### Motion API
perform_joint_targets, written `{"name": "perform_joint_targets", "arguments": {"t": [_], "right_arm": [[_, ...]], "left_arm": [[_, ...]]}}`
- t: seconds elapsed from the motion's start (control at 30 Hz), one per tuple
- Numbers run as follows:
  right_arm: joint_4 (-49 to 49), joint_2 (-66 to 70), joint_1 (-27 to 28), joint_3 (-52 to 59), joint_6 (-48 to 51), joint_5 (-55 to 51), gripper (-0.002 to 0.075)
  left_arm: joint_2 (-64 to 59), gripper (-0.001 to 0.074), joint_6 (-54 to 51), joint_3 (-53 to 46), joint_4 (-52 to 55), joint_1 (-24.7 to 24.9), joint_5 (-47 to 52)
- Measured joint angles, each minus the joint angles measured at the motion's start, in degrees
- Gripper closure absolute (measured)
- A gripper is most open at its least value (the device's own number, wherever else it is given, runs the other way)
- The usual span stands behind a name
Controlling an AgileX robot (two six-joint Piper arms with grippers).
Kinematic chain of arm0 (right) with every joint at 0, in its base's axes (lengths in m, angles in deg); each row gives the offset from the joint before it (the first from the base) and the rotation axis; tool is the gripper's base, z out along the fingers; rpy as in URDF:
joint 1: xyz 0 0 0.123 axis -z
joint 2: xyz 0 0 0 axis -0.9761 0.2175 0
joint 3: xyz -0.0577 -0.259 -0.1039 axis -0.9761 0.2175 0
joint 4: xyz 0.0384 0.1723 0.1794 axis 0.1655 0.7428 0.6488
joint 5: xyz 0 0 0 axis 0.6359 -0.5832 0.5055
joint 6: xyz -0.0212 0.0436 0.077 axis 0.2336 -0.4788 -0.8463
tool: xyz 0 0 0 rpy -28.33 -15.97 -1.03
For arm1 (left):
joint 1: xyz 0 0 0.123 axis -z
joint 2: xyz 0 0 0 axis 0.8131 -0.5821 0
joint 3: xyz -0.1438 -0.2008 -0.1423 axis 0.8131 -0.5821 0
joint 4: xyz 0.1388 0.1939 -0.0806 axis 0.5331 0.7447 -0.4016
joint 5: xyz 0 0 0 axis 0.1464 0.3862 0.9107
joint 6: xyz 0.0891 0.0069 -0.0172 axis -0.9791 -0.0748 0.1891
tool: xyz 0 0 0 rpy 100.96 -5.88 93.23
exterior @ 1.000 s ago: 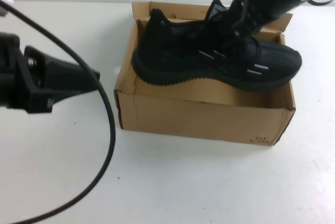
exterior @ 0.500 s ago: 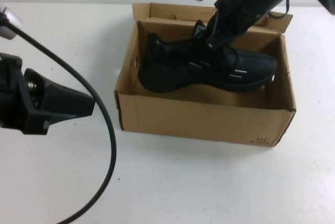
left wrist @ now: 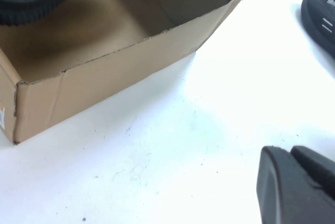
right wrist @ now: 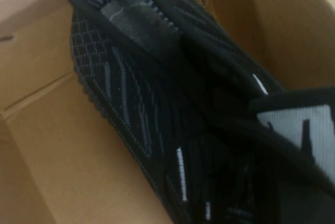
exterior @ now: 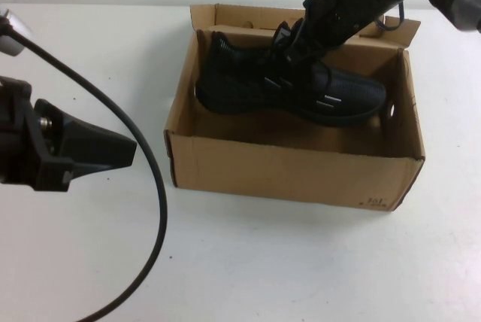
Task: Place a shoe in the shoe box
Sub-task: Place the shoe in the shoe box
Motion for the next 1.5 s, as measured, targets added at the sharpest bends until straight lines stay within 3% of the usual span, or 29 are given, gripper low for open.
{"name": "perform_joint_targets", "arguments": {"t": [0.77,0.87,1.1,1.2,1.37,1.5], "right_arm": [[-1.93,5.24,0.00,0.00,0.73,4.57,0.0706],[-1.93,5.24,0.00,0.00,0.93,5.15,0.0663],[-2.06,5.12,0.00,0.00,0.93,6.37,0.0468],[-2.06,4.50,0.00,-0.13,0.97,6.37,0.0432],[-2.06,1.76,0.00,-0.13,0.97,5.79,0.0429],[-2.06,-2.07,0.00,-0.13,0.97,4.65,0.0502]], "left_arm": [[0.00,0.0736,0.00,0.00,0.10,0.00,0.00],[0.00,0.0736,0.09,0.00,0.10,0.00,0.00],[0.00,0.0736,0.31,0.00,0.82,0.00,1.18],[0.00,0.0736,0.31,0.00,1.66,0.00,1.98],[0.00,0.0736,0.31,0.00,4.58,0.00,3.13],[0.00,0.0736,0.76,0.00,6.46,0.00,3.57]]}}
